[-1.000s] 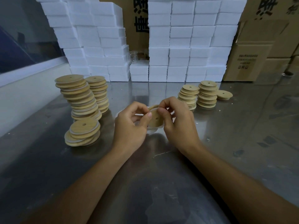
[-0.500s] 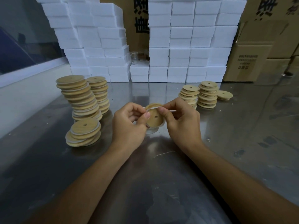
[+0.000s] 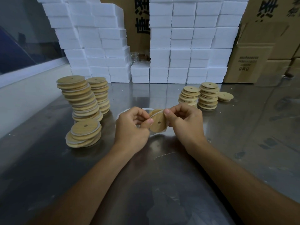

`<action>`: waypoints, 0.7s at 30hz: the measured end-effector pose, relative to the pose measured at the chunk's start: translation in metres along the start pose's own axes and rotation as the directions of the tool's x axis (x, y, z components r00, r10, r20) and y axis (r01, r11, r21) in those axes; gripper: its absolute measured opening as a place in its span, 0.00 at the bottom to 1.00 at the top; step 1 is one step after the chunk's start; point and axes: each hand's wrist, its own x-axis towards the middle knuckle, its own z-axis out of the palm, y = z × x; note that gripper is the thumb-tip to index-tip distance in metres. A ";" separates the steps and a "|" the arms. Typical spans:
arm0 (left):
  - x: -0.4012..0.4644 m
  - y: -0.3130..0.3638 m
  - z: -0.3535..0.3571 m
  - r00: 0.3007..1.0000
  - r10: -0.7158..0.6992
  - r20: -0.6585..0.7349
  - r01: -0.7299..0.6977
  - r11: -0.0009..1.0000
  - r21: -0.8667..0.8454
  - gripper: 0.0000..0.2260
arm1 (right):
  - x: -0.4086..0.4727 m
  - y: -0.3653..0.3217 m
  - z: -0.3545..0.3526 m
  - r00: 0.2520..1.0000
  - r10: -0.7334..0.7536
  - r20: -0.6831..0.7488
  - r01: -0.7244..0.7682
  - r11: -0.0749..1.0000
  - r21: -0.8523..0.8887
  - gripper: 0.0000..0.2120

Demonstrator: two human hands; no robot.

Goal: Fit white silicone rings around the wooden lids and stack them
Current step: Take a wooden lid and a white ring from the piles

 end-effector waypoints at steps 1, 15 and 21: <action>0.000 -0.001 0.000 1.000 -0.007 0.001 0.007 1.000 -0.006 0.14 | 0.000 0.000 0.000 1.000 0.013 0.008 -0.013 1.000 0.010 0.07; 0.000 -0.008 -0.002 0.988 -0.142 0.055 0.148 0.982 -0.119 0.14 | -0.001 -0.001 0.000 0.998 -0.018 0.056 0.020 0.999 -0.040 0.04; -0.005 -0.002 0.000 0.997 -0.059 0.057 0.063 0.995 -0.078 0.13 | -0.004 0.000 0.004 0.982 -0.109 0.155 0.125 0.987 -0.102 0.05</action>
